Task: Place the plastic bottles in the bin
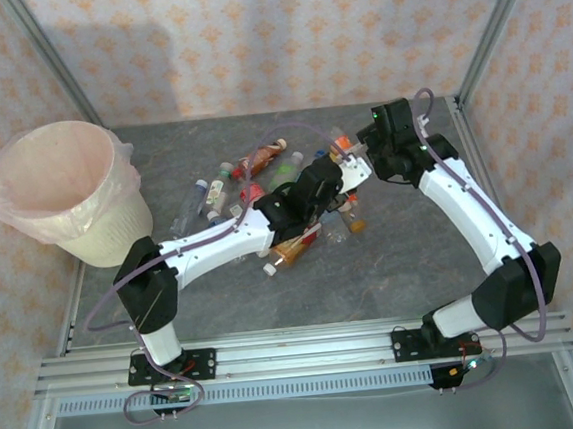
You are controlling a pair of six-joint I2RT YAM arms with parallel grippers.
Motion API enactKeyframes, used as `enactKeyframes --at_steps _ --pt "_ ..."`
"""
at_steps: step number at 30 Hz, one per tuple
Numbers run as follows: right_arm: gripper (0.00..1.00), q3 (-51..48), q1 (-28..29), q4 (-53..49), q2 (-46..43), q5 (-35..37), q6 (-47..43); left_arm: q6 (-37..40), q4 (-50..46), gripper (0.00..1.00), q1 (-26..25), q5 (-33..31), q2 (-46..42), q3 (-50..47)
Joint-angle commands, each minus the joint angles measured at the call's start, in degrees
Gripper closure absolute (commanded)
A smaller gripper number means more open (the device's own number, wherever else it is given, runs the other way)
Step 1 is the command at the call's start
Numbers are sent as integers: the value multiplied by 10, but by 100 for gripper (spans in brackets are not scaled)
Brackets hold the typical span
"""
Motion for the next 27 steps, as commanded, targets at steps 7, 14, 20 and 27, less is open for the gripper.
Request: enactKeyframes --at_steps 7,14,20,27 --pt "1 30 -13 63 -130 51 -265 -137 -23 93 54 22 -121 -96" --pt "1 -94 -13 192 -211 -65 -418 -299 -173 100 88 -182 -296 -94" --pt "1 -126 -10 236 -199 -111 -422 -454 -455 100 163 -412 -358 30" --pt "1 -138 -8 259 -180 -124 -411 -513 -578 100 331 -452 -420 92"
